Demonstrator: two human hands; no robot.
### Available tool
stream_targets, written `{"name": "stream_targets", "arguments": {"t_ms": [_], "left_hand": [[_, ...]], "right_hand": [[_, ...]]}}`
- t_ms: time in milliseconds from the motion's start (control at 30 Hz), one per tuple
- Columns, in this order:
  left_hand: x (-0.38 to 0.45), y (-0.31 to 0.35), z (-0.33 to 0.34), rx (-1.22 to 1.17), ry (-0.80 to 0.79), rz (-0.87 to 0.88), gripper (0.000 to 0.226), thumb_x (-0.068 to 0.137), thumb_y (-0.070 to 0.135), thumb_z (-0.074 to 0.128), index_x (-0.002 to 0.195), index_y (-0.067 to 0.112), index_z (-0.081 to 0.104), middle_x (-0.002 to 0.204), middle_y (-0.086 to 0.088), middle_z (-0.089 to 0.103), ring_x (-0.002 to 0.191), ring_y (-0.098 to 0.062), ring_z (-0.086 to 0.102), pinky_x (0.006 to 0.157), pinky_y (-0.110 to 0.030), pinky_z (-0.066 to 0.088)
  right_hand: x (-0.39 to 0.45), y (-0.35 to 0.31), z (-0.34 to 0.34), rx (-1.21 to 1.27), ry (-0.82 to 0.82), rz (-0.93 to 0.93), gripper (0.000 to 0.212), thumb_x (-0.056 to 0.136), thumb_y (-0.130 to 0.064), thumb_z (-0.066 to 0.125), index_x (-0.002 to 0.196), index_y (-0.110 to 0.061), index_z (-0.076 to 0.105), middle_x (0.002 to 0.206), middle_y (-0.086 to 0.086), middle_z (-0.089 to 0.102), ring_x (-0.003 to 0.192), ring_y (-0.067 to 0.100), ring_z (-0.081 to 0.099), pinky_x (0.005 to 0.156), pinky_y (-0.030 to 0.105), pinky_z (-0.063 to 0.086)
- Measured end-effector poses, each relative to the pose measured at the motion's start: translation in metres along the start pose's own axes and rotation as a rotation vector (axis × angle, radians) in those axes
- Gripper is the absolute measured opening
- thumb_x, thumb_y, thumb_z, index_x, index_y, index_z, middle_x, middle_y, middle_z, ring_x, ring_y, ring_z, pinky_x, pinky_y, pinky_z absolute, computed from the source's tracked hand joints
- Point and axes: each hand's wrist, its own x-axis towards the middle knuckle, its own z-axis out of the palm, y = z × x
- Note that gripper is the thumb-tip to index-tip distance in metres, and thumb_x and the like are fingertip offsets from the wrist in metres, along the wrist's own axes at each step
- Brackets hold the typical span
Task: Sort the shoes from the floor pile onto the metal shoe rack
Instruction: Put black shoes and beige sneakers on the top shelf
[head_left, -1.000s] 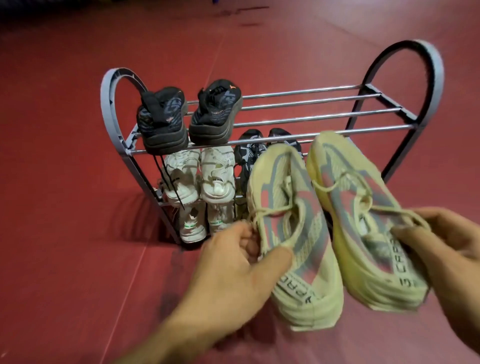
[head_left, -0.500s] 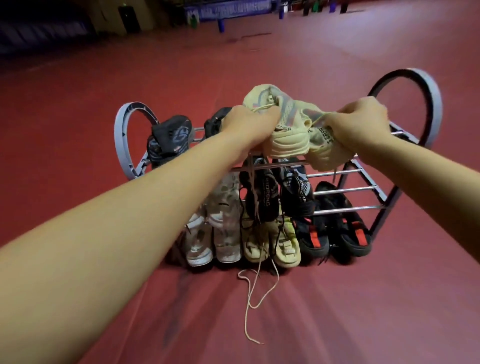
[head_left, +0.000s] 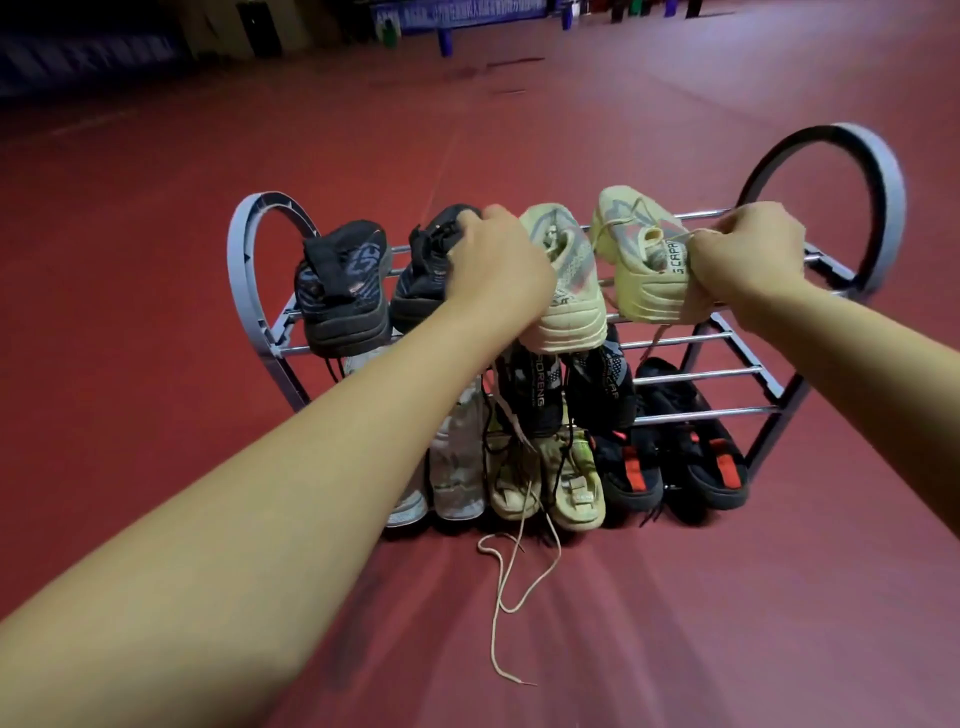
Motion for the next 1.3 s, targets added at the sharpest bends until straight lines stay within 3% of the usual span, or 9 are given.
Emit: {"name": "stream_targets", "arguments": {"t_ms": [100,167,233,333,667,833,1000,1200,1300], "left_hand": [[-0.020,-0.008,-0.002,-0.085,-0.068,0.259,0.051,0.095,0.055,0.046,0.129,0.016,0.051,0.125,-0.008,0.043,0.113,-0.034,0.052,0.092,-0.042,0.042],[-0.036,-0.018,-0.003,-0.022,-0.194,0.427,0.070,0.079,0.073,0.057,0.128,0.024,0.054,0.124,-0.001,0.046,0.116,-0.024,0.049,0.097,-0.039,0.042],[-0.038,-0.031,0.003,0.101,-0.220,0.525,0.076,0.070,0.070,0.069,0.130,0.025,0.056,0.124,0.001,0.052,0.120,-0.023,0.048,0.102,-0.037,0.041],[-0.038,-0.029,0.010,0.132,-0.097,0.466,0.064,0.075,0.055,0.076,0.127,0.020,0.060,0.125,-0.003,0.057,0.120,-0.028,0.052,0.098,-0.037,0.040],[-0.037,-0.014,-0.007,0.350,0.083,0.267,0.040,0.082,0.041,0.075,0.108,0.012,0.066,0.121,-0.011,0.044,0.100,-0.038,0.059,0.072,-0.040,0.039],[-0.036,-0.024,-0.001,0.448,0.138,0.341,0.052,0.079,0.060,0.069,0.114,0.021,0.068,0.121,-0.007,0.054,0.118,-0.032,0.046,0.095,-0.042,0.038],[-0.035,-0.035,0.003,0.371,0.168,0.334,0.053,0.081,0.060,0.066,0.115,0.019,0.066,0.123,-0.005,0.055,0.118,-0.031,0.044,0.093,-0.042,0.041],[-0.038,-0.042,0.008,0.314,0.174,0.353,0.053,0.085,0.049,0.065,0.126,0.016,0.060,0.141,-0.006,0.048,0.126,-0.031,0.042,0.099,-0.043,0.043],[-0.041,-0.053,0.008,0.241,0.294,0.421,0.042,0.083,0.039,0.067,0.118,0.015,0.064,0.132,-0.005,0.052,0.121,-0.029,0.045,0.097,-0.041,0.043]], "right_hand": [[-0.011,-0.002,-0.011,0.071,-0.042,-0.155,0.037,0.083,-0.033,0.055,0.102,-0.005,0.071,0.096,0.015,0.070,0.091,0.031,0.063,0.081,0.036,0.051],[-0.027,-0.001,-0.025,0.130,-0.224,-0.280,0.046,0.086,-0.049,0.066,0.118,-0.017,0.067,0.111,0.002,0.067,0.099,0.019,0.062,0.087,0.034,0.048],[-0.039,0.001,-0.034,-0.048,-0.349,-0.476,0.051,0.079,-0.049,0.078,0.119,-0.019,0.067,0.112,0.003,0.065,0.100,0.022,0.061,0.084,0.031,0.043],[-0.041,0.008,-0.033,-0.231,-0.308,-0.666,0.057,0.067,-0.039,0.089,0.115,-0.015,0.071,0.107,0.012,0.067,0.097,0.031,0.063,0.082,0.030,0.042],[-0.045,-0.011,-0.005,-0.099,-0.298,-0.791,0.043,0.072,-0.028,0.087,0.108,-0.012,0.071,0.117,0.010,0.066,0.106,0.029,0.062,0.093,0.037,0.049],[-0.046,-0.002,-0.004,-0.082,-0.349,-0.803,0.040,0.078,-0.021,0.083,0.113,-0.011,0.067,0.122,0.009,0.063,0.112,0.028,0.060,0.098,0.038,0.048],[-0.048,-0.009,0.003,-0.077,-0.367,-0.810,0.037,0.078,-0.011,0.081,0.112,-0.006,0.068,0.127,0.010,0.062,0.116,0.029,0.059,0.099,0.041,0.048],[-0.051,0.000,0.004,-0.012,-0.385,-0.748,0.044,0.085,-0.019,0.077,0.125,-0.013,0.060,0.136,0.008,0.054,0.126,0.024,0.052,0.104,0.026,0.035],[-0.055,-0.001,0.006,-0.030,-0.334,-0.762,0.053,0.083,-0.021,0.077,0.130,-0.013,0.055,0.142,0.009,0.050,0.133,0.027,0.046,0.111,0.035,0.035]]}}
